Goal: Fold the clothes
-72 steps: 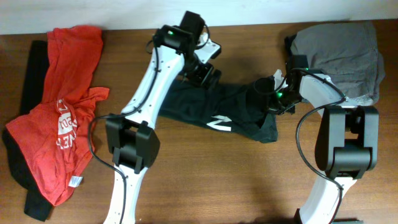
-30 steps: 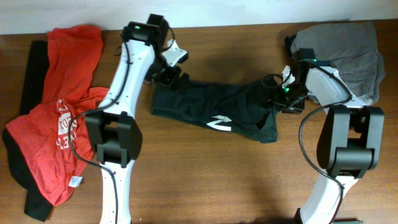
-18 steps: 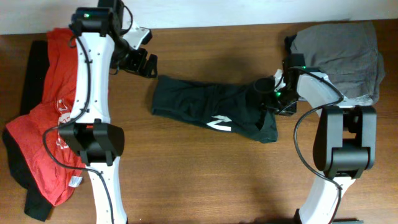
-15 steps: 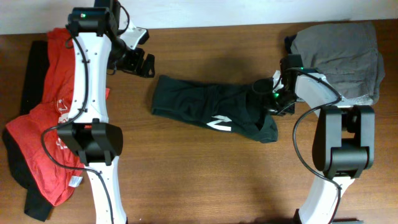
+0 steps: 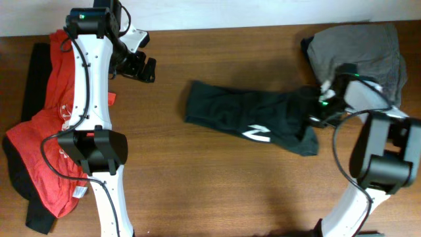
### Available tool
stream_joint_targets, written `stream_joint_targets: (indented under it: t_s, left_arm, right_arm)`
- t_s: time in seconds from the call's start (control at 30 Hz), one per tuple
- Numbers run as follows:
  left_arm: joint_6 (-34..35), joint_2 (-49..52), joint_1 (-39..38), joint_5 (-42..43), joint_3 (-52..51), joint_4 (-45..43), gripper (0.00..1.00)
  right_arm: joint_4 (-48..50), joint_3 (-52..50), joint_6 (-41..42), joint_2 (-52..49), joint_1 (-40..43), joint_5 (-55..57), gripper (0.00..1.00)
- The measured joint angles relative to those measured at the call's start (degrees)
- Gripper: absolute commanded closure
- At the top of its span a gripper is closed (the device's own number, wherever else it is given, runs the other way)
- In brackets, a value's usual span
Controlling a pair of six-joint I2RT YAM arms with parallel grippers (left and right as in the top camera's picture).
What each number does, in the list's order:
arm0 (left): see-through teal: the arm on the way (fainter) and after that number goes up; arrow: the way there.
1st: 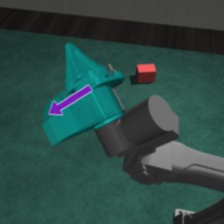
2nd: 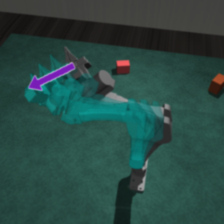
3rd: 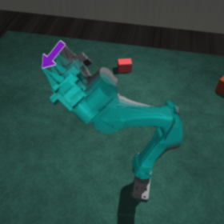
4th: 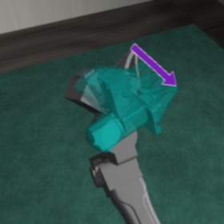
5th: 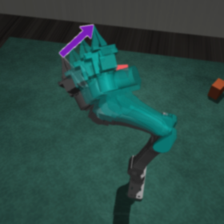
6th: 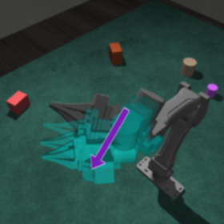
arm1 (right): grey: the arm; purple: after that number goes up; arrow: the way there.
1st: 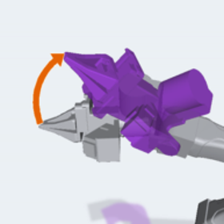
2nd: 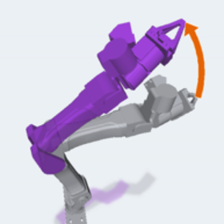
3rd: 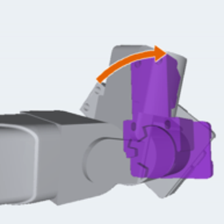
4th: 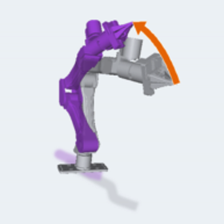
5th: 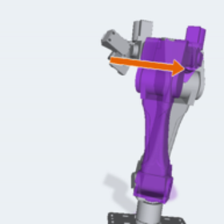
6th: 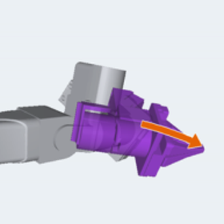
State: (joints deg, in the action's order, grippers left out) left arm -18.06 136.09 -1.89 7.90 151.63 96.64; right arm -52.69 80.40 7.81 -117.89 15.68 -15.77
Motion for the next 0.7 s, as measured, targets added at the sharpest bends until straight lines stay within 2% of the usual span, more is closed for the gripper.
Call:
stream_joint_targets:
  t_s: [0.1, 0.27, 0.5, 0.7]
  left_arm:
    - [0.00, 0.00, 0.00, -0.94, 0.00, 0.00, 0.01]
    - [0.00, 0.00, 0.00, -1.33, 0.00, -0.09, 0.01]
    - [0.00, 0.00, 0.00, -1.33, 0.00, -0.85, 0.01]
    - [0.00, 0.00, 0.00, -1.22, 0.00, -1.95, 0.01]
  right_arm:
    - [-1.64, 0.00, -1.97, 2.62, 2.23, -0.66, 0.96]
    - [-6.34, 1.62, -3.30, 6.69, -0.15, -0.92, 0.96]
    - [-12.02, 11.76, -3.45, 10.21, -8.79, -1.75, 0.96]
    - [-8.35, 18.84, -0.61, 11.80, -18.97, -2.34, 0.96]
